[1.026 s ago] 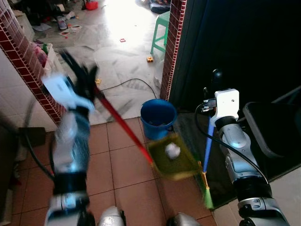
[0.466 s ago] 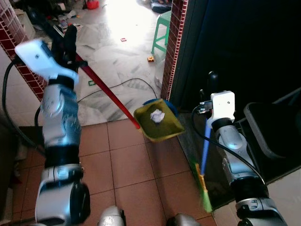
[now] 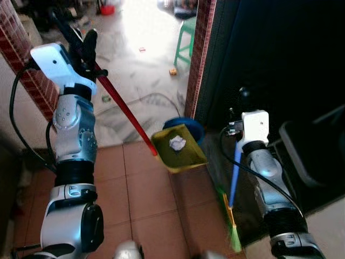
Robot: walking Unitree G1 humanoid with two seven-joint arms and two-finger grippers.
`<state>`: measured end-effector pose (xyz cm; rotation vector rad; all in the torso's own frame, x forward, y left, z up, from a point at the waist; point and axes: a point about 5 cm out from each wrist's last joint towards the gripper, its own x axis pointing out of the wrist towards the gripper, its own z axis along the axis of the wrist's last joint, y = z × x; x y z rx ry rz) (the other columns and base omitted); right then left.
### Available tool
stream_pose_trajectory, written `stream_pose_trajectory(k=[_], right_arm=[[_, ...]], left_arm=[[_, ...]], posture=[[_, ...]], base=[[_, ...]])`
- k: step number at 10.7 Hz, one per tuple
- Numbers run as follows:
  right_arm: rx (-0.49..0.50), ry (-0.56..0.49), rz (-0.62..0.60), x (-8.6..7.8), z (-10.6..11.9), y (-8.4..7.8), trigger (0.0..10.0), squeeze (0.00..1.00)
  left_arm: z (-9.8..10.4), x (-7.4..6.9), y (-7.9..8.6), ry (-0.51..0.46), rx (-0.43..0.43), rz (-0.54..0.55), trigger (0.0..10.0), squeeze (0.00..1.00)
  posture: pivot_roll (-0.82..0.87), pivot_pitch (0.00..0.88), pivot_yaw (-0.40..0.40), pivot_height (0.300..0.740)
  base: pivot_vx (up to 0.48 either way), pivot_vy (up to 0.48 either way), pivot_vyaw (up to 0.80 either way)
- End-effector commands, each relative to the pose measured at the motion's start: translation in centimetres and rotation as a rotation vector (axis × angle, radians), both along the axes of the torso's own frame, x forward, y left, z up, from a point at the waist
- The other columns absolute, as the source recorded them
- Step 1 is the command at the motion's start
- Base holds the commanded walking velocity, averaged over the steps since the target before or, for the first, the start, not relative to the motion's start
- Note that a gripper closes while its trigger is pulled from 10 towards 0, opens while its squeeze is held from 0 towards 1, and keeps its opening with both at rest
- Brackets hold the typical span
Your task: Sweep floor
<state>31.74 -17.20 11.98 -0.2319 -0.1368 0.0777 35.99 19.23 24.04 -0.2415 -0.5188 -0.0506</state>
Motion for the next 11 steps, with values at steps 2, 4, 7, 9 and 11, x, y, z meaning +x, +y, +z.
stream_pose_trajectory(k=[2, 4, 7, 9, 11], right_arm=[[-0.006, -0.063, 0.009, 0.1, 1.3, 0.2, 10.0, 0.0], [-0.006, -0.062, 0.009, 0.0, 1.3, 0.2, 10.0, 0.0], [-0.006, -0.057, 0.015, -0.1, 1.2, 0.3, 10.0, 0.0], [-0.005, -0.057, 0.02, 0.0, 1.2, 0.4, 10.0, 0.0], [-0.008, -0.059, 0.024, 0.0, 1.2, 0.4, 10.0, 0.0]], left_arm=[[2.5, -0.1, -0.1, -0.115, -0.006, -0.006, 10.0, 0.0], [2.5, 0.1, -0.2, -0.12, -0.005, -0.004, 10.0, 0.0], [2.0, 0.1, -0.4, -0.11, -0.002, -0.011, 10.0, 0.0], [1.8, 0.2, -0.4, -0.104, 0.003, -0.01, 10.0, 0.0], [1.4, 0.2, -0.4, -0.095, 0.012, -0.006, 10.0, 0.0]], posture=[[-0.07, 0.0, 0.013, 0.74], [-0.07, 0.0, 0.011, 0.74], [-0.07, 0.0, 0.01, 0.74], [-0.07, 0.0, 0.009, 0.74], [-0.07, 0.0, 0.008, 0.74]], base=[[0.307, 0.0, 0.0], [0.364, 0.0, 0.0], [0.421, 0.0, 0.0], [0.422, 0.0, 0.0], [0.418, 0.0, 0.0]])
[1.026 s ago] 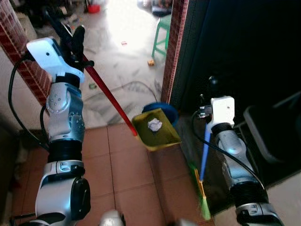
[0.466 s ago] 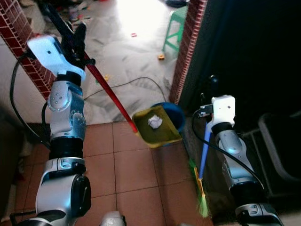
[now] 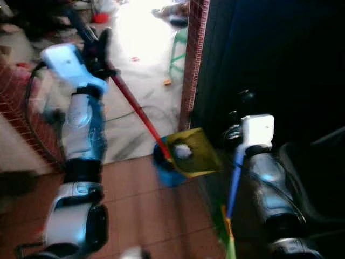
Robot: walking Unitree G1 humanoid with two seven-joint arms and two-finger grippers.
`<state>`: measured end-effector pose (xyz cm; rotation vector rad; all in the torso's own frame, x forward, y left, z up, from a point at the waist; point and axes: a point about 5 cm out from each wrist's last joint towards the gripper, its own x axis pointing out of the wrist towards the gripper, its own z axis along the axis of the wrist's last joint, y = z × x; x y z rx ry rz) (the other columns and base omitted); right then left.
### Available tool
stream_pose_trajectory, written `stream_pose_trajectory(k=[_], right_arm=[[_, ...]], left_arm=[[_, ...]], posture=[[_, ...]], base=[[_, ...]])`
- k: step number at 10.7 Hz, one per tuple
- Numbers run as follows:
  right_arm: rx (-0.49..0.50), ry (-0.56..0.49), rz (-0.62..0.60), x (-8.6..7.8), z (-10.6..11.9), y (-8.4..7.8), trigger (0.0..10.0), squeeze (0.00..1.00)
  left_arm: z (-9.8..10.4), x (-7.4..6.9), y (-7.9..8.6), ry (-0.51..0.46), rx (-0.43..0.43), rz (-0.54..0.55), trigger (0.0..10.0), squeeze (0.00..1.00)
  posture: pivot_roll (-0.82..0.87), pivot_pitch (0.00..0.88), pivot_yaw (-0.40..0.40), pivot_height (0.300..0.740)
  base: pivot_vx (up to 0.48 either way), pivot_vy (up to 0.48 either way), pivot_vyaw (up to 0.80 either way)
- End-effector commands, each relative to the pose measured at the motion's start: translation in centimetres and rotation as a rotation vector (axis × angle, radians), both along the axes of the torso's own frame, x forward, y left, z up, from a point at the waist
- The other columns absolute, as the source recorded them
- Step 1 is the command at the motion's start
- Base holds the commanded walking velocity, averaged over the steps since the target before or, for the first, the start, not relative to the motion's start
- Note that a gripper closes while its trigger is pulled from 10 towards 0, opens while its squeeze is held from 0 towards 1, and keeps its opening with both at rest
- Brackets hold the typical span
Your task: Sweep floor
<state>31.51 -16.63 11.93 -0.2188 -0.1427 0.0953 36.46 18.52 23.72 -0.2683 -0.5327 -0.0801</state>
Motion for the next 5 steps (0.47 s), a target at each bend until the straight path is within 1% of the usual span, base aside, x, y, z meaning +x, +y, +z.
stream_pose_trajectory(k=[1, 2, 5], right_arm=[[-0.024, -0.054, 0.003, 0.21, 1.23, -0.35, 10.0, 0.0], [-0.025, -0.053, 0.004, 0.19, 1.18, -0.33, 10.0, 0.0], [-0.024, -0.051, 0.006, 0.17, 1.14, -0.29, 10.0, 0.0]], left_arm=[[1.83, -0.24, 0.39, -0.081, 0.032, 0.031, 10.0, 0.0], [2.0, -0.18, 0.37, -0.087, 0.035, 0.03, 10.0, 0.0], [2.14, -0.09, 0.39, -0.089, 0.037, 0.031, 10.0, 0.0]], posture=[[-0.07, 0.0, 0.008, 0.74], [-0.07, 0.0, 0.007, 0.74], [-0.07, 0.0, 0.008, 0.74]], base=[[0.416, 0.0, 0.0], [0.39, 0.0, 0.0], [0.311, 0.365, 0.0]])
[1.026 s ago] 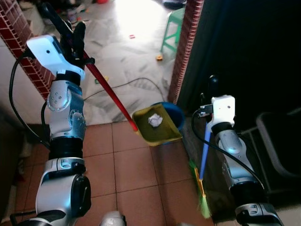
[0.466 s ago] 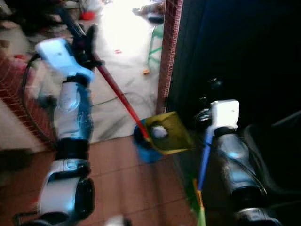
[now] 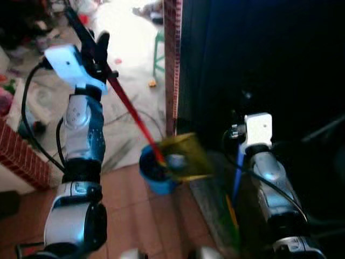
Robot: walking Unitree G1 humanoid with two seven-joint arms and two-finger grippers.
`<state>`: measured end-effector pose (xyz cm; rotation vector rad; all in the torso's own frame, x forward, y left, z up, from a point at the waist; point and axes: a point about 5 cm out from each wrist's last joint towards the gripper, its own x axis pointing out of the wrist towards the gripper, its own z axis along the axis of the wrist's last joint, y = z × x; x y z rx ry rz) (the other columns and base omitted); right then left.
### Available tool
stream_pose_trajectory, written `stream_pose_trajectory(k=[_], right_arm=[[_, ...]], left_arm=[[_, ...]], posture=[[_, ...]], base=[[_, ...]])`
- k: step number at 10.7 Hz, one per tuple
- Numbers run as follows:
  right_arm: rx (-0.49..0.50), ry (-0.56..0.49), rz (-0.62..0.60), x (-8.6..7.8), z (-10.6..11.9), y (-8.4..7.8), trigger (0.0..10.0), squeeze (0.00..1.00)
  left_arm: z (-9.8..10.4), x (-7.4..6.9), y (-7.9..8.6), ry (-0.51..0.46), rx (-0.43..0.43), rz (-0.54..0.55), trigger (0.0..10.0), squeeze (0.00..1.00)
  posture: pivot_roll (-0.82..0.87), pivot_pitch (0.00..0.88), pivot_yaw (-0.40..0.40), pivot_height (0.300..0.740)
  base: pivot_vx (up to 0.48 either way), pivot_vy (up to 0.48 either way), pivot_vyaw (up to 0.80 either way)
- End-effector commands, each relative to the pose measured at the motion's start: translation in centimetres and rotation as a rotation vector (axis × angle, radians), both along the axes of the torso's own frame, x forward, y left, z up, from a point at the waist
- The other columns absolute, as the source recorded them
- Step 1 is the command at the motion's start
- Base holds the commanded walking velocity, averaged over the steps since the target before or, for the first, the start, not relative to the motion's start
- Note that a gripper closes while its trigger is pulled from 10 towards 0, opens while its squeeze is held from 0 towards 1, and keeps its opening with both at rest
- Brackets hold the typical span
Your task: Sweep floor
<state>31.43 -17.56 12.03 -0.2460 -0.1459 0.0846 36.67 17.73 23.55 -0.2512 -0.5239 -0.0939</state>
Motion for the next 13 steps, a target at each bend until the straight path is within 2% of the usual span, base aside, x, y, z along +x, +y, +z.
stream_pose_trajectory(k=[1, 4, 6, 7, 9, 10, 13], right_arm=[[-0.001, -0.044, 0.019, 0.2, 0.9, 0.6, 10.0, 0.0], [-0.005, -0.041, 0.013, 0.1, 0.9, 0.4, 10.0, 0.0], [-0.004, -0.043, 0.015, 0.1, 0.9, 0.4, 10.0, 0.0], [-0.003, -0.042, 0.017, 0.1, 0.9, 0.5, 10.0, 0.0], [-0.002, -0.042, 0.017, 0.1, 0.9, 0.5, 10.0, 0.0], [-0.001, -0.042, 0.016, 0.1, 1.0, 0.5, 10.0, 0.0], [0.003, -0.045, 0.02, 0.1, 1.0, 0.7, 10.0, 0.0]], left_arm=[[2.3, -0.3, 1.4, -0.095, 0.018, 0.052, 10.0, 0.0], [2.6, -0.2, 1.9, -0.103, 0.024, 0.076, 10.0, 0.0], [2.3, -0.3, 1.8, -0.099, 0.034, 0.091, 10.0, 0.0], [1.9, -0.4, 1.1, -0.099, 0.069, 0.09, 10.0, 0.0], [1.0, -0.8, -1.4, -0.115, 0.174, 0.058, 10.0, 0.0], [0.7, -0.9, -2.2, -0.121, 0.199, 0.046, 10.0, 0.0], [-0.7, -1.1, -5.9, -0.139, 0.274, 0.001, 10.0, 0.0]], posture=[[-0.07, 0.0, 0.008, 0.74], [-0.07, 0.0, 0.008, 0.74], [-0.07, 0.0, 0.008, 0.74], [-0.08, 0.0, 0.005, 0.74], [-0.08, 0.0, 0.004, 0.74], [-0.08, 0.0, 0.005, 0.74], [-0.09, 0.0, 0.008, 0.74]], base=[[0.274, 0.394, 0.0], [0.084, 0.421, 0.0], [0.0, 0.0, 0.0], [0.0, 0.0, 0.0], [0.0, 0.0, 0.0], [0.0, 0.0, 0.0], [0.0, 0.0, 0.0]])
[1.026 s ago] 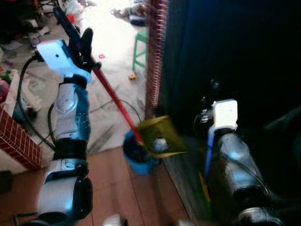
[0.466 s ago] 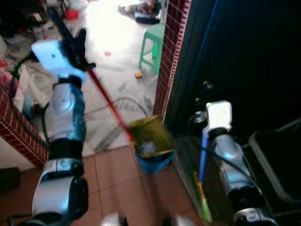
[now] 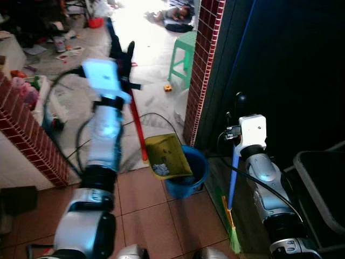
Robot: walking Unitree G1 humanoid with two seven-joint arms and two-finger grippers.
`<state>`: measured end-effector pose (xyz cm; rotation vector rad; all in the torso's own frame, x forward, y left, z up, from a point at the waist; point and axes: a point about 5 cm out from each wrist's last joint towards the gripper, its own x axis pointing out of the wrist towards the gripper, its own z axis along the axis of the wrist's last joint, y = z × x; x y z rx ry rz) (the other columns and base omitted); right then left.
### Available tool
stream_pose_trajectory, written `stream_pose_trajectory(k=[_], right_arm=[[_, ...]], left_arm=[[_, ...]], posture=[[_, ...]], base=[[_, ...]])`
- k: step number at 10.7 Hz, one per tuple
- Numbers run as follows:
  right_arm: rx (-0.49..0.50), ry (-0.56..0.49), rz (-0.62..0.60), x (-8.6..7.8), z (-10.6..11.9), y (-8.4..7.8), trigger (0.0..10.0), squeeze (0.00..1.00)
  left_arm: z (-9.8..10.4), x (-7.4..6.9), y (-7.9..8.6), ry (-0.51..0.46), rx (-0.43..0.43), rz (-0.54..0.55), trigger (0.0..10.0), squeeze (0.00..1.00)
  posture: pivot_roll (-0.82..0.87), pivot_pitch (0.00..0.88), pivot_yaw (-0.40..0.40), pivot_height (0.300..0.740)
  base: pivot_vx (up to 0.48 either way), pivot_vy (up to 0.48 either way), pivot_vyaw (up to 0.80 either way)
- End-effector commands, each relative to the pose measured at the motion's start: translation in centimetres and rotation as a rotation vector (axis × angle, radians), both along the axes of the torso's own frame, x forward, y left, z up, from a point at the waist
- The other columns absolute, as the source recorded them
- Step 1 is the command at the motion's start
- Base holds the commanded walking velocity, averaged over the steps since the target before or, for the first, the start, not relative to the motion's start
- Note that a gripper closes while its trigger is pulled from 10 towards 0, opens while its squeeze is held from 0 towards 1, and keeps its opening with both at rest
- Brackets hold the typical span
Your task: Sweep floor
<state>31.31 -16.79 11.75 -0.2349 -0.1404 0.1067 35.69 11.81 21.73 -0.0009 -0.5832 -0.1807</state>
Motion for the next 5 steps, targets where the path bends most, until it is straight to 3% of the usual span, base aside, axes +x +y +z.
stream_pose_trajectory(k=[1, 3, 4, 5], right_arm=[[-0.006, -0.054, -0.002, 0.2, 1.3, -0.1, 10.0, 0.0], [-0.007, -0.054, -0.005, 0.2, 1.3, -0.1, 10.0, 0.0], [-0.006, -0.055, -0.005, 0.2, 1.3, 0.0, 10.0, 0.0], [-0.006, -0.056, -0.005, 0.2, 1.3, 0.0, 10.0, 0.0]], left_arm=[[1.1, -0.2, -1.8, -0.07, 0.045, -0.048, 10.0, 0.0], [1.4, -0.6, -5.1, -0.112, 0.13, -0.172, 10.0, 0.0], [1.2, -1.7, -8.3, -0.153, 0.252, -0.335, 10.0, 0.0], [0.9, -2.2, -9.8, -0.159, 0.327, -0.432, 10.0, 0.0]], posture=[[-0.09, 0.0, 0.008, 0.74], [-0.09, 0.0, 0.009, 0.74], [-0.09, 0.0, 0.011, 0.74], [-0.09, 0.0, 0.014, 0.74]], base=[[0.0, 0.0, 0.0], [0.0, 0.0, 0.0], [0.0, 0.0, 0.0], [0.0, 0.0, 0.0]])
